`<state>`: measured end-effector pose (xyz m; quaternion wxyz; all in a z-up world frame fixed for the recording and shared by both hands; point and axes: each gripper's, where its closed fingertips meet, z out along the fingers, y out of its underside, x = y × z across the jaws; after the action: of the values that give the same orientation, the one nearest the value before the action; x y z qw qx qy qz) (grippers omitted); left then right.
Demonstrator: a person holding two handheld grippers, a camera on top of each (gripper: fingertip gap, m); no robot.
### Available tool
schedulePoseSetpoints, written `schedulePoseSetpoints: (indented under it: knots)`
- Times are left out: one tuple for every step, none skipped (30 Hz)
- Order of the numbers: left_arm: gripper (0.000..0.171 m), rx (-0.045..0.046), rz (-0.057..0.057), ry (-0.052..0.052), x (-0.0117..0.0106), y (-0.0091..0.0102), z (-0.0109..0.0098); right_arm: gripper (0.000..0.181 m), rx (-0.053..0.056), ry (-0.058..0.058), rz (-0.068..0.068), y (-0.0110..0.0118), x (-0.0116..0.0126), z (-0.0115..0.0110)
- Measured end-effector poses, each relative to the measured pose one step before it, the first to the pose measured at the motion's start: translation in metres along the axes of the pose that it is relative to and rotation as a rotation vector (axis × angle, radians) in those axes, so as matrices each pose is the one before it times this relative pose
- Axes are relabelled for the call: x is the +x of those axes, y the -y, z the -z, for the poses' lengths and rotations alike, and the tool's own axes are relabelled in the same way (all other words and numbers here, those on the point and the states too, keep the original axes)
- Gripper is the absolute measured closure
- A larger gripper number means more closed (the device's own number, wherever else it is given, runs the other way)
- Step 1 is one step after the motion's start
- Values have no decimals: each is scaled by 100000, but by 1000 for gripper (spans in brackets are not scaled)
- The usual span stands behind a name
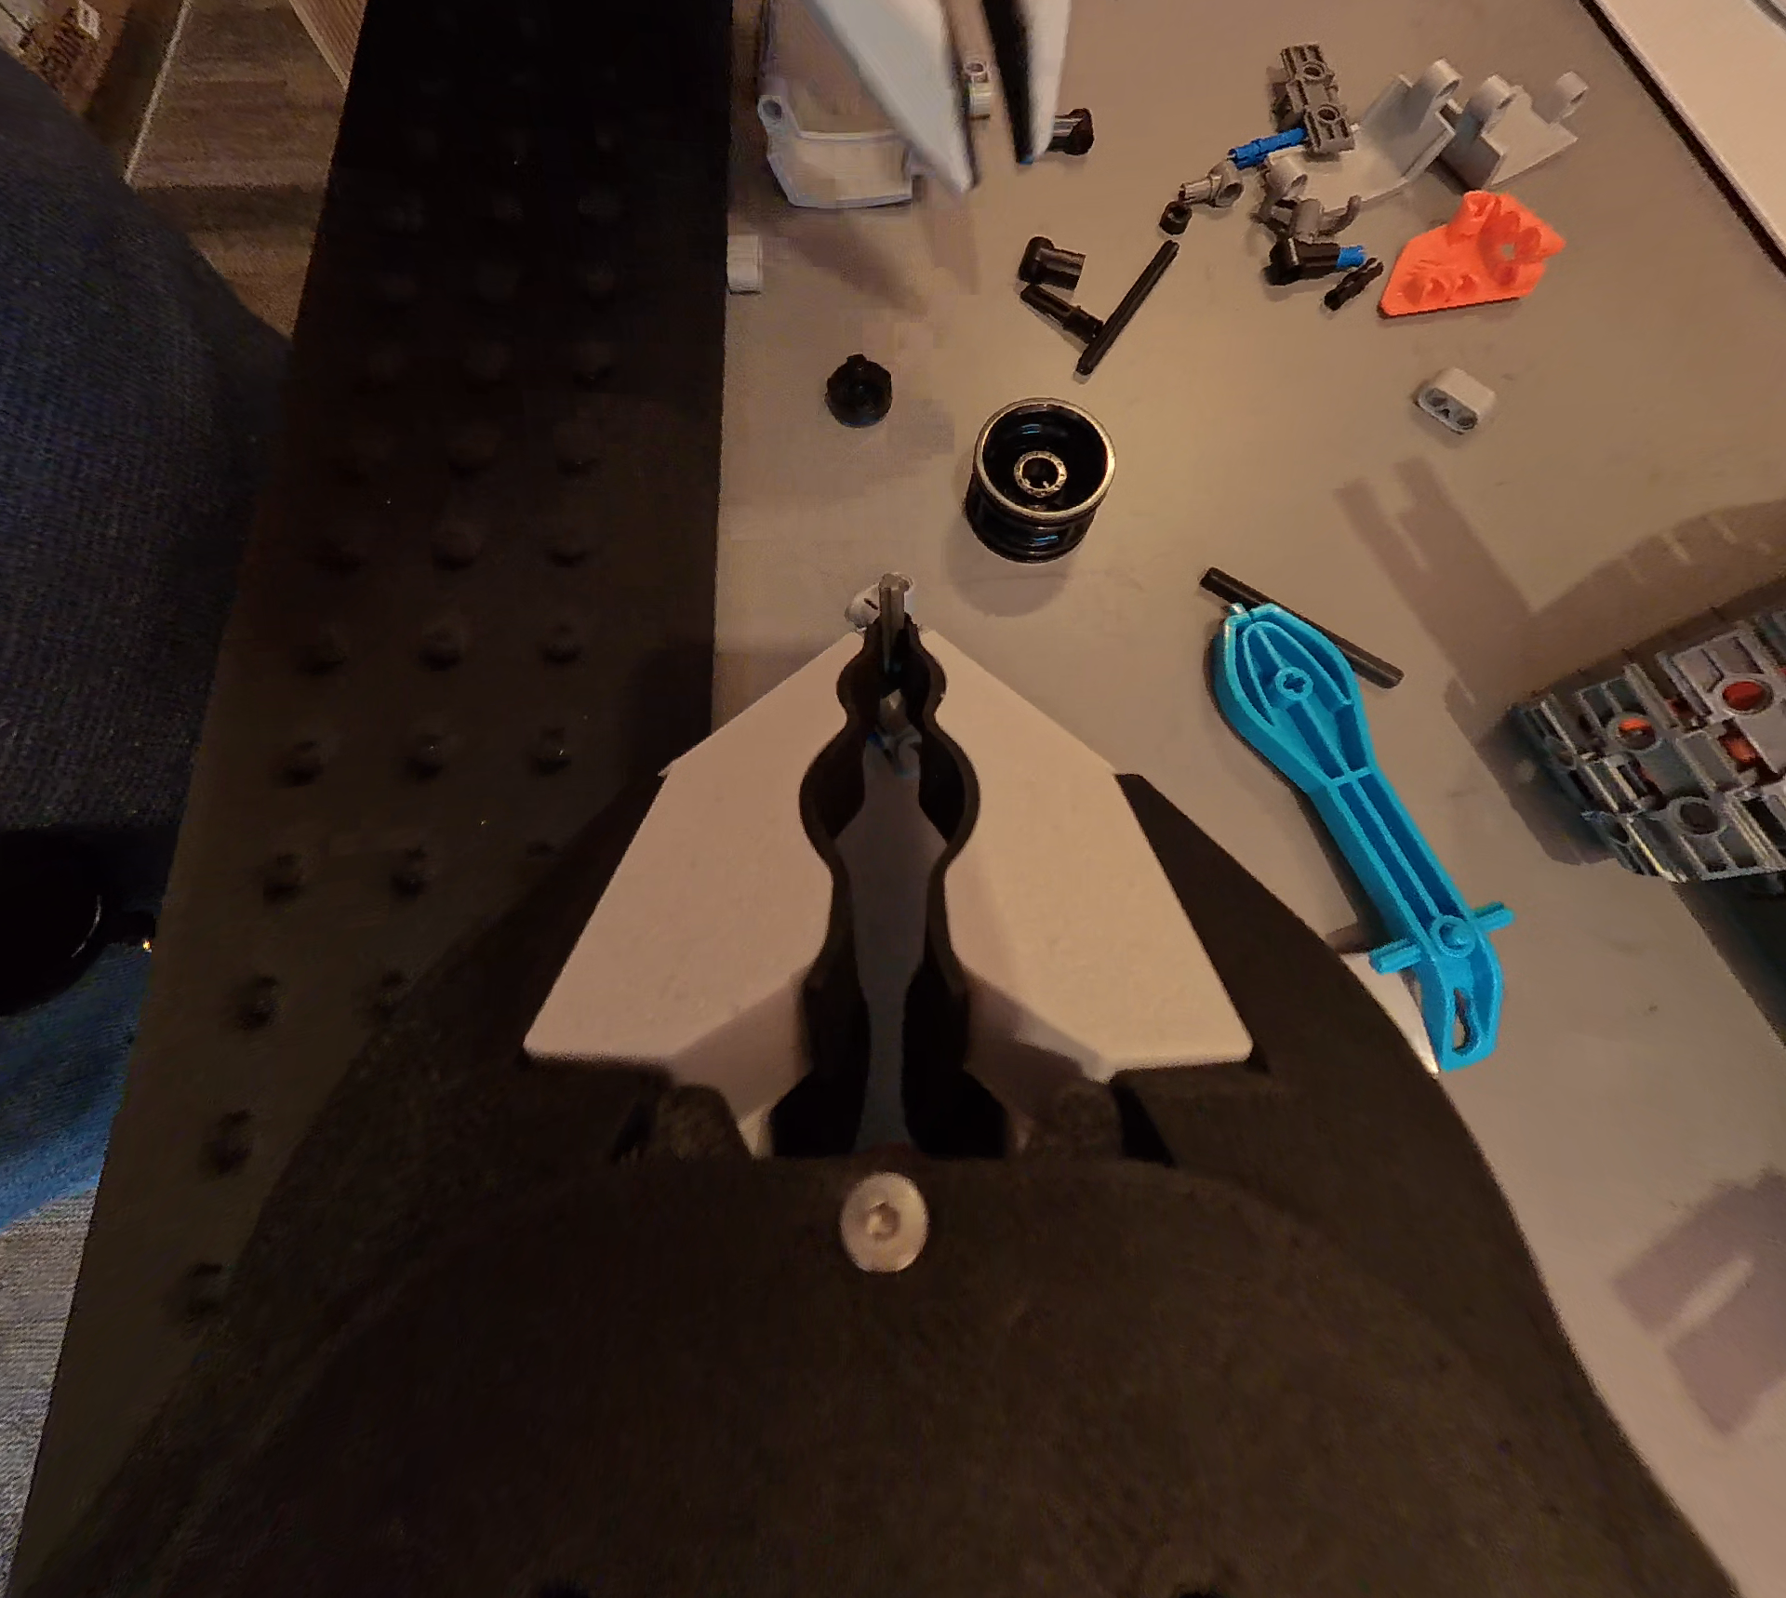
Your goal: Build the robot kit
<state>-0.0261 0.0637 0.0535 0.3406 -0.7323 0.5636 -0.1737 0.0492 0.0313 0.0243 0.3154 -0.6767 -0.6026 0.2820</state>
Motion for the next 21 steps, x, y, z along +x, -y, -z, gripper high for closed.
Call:
schedulePoseSetpoints:
  knots:
    - [162, -2665, 1305, 1861, -1282, -1004, 229, 180, 147, -30, -127, 49, 39, -59]
    - [162, -2307, -736, 2808, -1337, -807, 21, 180, 68, 23, -23, 44, 38, -61]
    - [162, -1440, -1253, 1688, -1087, -590, -226, 180, 124, 159, 47, 51, 14, -64]
    - [161, -2830, -61, -822, -609, -643, -426, 180, 137, 83, 107, 51, 9, -64]
    - [157, -3469, -1612, -1369, -292, -529, -449, 180, 62, 91, -57, 34, -2, -51]
    - [157, -2024, -4325, 1567, -506, -288, -356, 180, 143, 257, -157, 17, -30, -54]
    - [157, 265, -4543, -1050, -47, -40, -394, 180, 215, 162, -125, 9, -11, -36]
    - [158, 308, -1887, -3591, 264, -97, -478, 180, 234, 89, -75, 11, -16, -21]
    - [157, -1163, -50, 5, -343, -288, -480, 180, 140, 123, -125, -3, -35, -14]
    - [156, -127, -1213, 1020, -385, -148, -363, 180, 167, 32, -230, 10, -10, -11]
    - [158, 1569, -354, -1432, 20, 190, -81, 180, 209, -146, -198, -5, 10, -4]
    - [158, -570, 899, -1241, -42, -33, -103, 180, 218, -56, -136, 1, -19, -11]
    - [158, -158, -250, -298, -114, 24, -43, 180, 177, 258, -116, -6, -52, -23]
    - [159, 80, -200, -1149, 35, 33, -48, 180, 107, 257, -22, -14, -45, -4]
    - [161, 83, 541, -1858, 111, 19, -39, 180, 62, 36, 102, -11, 5, 5]
    - [163, 67, 779, -872, -40, -9, -50, 180, 39, 35, 39, 2, 10, 18]
    - [166, 359, 473, -925, 20, 35, -79, 180, 17, 157, 28, -10, 1, -1]
    - [166, 641, 675, -646, 16, 87, -53, 180, 24, 102, 0, 0, 17, 4]
    - [166, -21, 777, -735, 18, 5, -15, 180, 68, -19, 41, 10, 15, -5]
    - [166, -137, 528, -422, -2, 8, -1, 180, 93, 93, -11, -15, 8, -19]
    - [167, 283, 153, 104, -27, 25, -13, 180, 124, 158, -143, -6, 30, -10]
